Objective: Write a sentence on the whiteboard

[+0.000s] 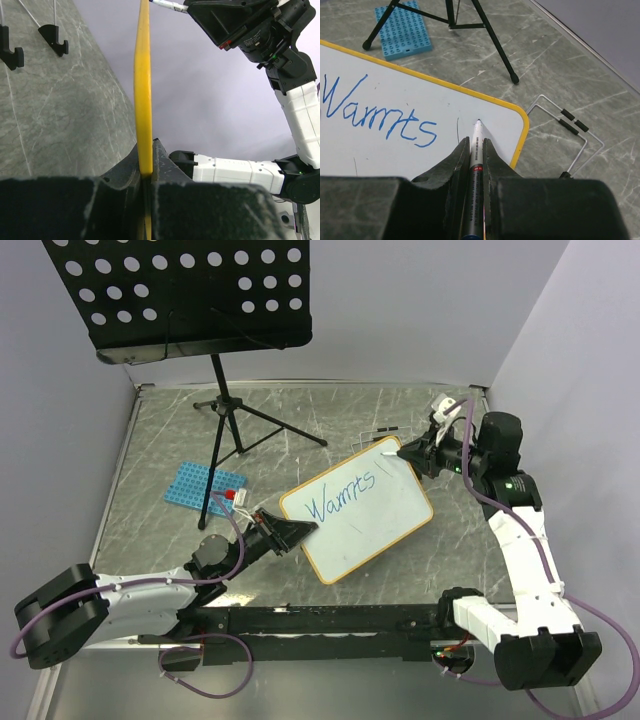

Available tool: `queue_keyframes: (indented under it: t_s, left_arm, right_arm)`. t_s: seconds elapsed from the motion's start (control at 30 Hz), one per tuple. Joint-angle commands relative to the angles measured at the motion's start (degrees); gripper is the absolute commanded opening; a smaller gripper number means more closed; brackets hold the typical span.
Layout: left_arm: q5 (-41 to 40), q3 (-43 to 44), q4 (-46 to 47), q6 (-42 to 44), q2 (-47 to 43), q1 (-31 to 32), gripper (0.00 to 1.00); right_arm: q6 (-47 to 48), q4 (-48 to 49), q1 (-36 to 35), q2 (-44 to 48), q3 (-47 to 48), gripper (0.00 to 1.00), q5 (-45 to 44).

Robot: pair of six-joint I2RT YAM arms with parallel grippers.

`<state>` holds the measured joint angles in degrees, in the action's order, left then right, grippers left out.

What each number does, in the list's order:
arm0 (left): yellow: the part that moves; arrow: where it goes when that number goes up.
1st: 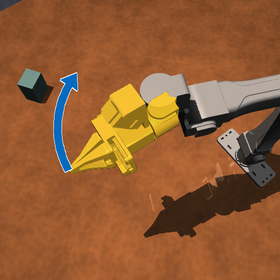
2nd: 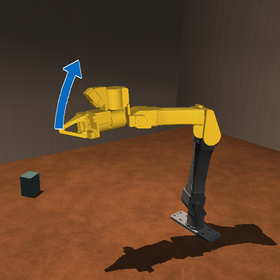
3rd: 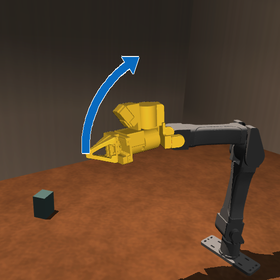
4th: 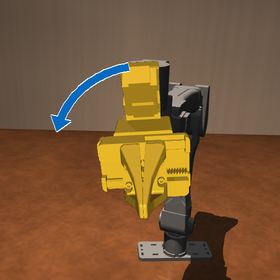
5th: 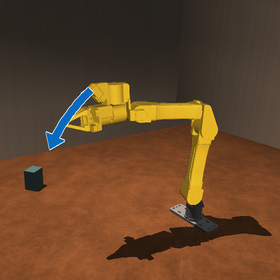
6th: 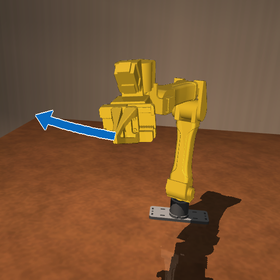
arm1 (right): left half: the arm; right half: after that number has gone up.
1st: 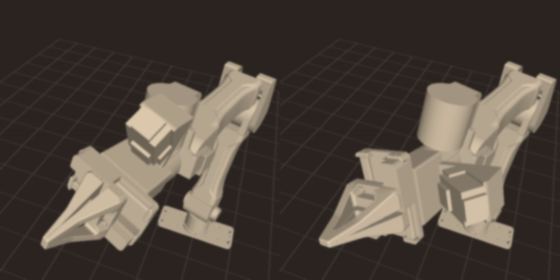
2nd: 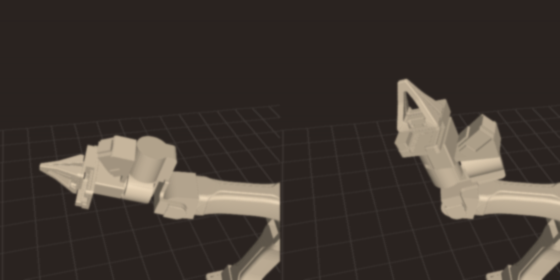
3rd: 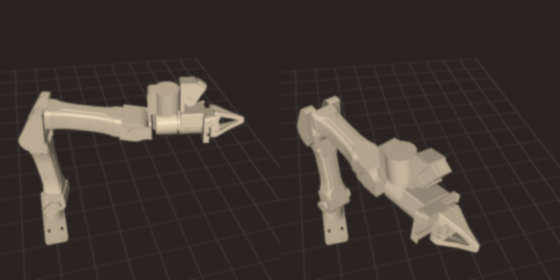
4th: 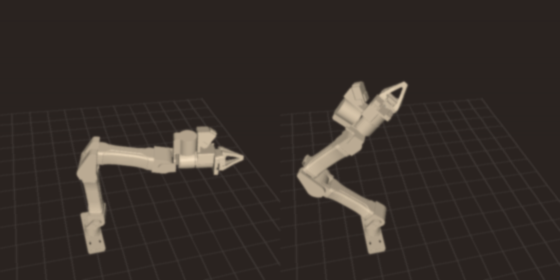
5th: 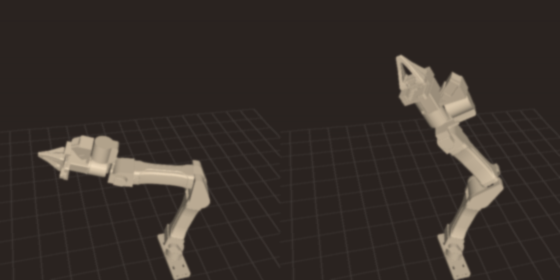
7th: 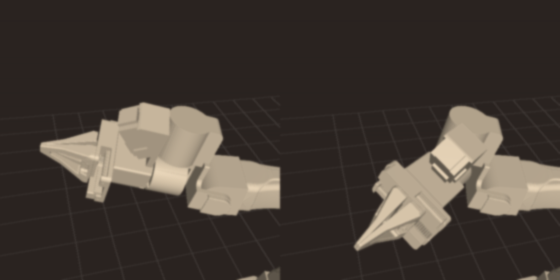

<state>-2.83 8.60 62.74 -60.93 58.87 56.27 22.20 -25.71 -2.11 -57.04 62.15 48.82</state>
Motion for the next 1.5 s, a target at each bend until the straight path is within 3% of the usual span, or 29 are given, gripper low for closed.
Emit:
queue_keyframes:
  t_s: [0.0, 0.4, 1.2, 1.47]
  left_arm:
    - [0.9, 1.9, 11.1, -0.9, -0.6, -0.2, 0.01]
    - [0.7, 2.1, 11.6, -0.8, 0.3, -0.4, 0.01]
    - [0.2, 2.2, 9.9, -0.3, -1.6, -0.8, 0.01]
    - [0.5, 2.6, 10.3, -0.4, -0.6, -0.9, 0.01]
  right_arm:
    - [0.8, 0.9, -0.5, -0.5, 1.8, 0.0, 1.2]
    - [3.7, -3.4, -1.8, -0.8, 2.4, 0.0, 3.7]
    - [11.0, -14.6, -1.8, 4.4, -2.2, 0.0, -1.6]
    - [12.4, -18.9, -2.0, 4.9, -3.0, 0.0, 2.7]
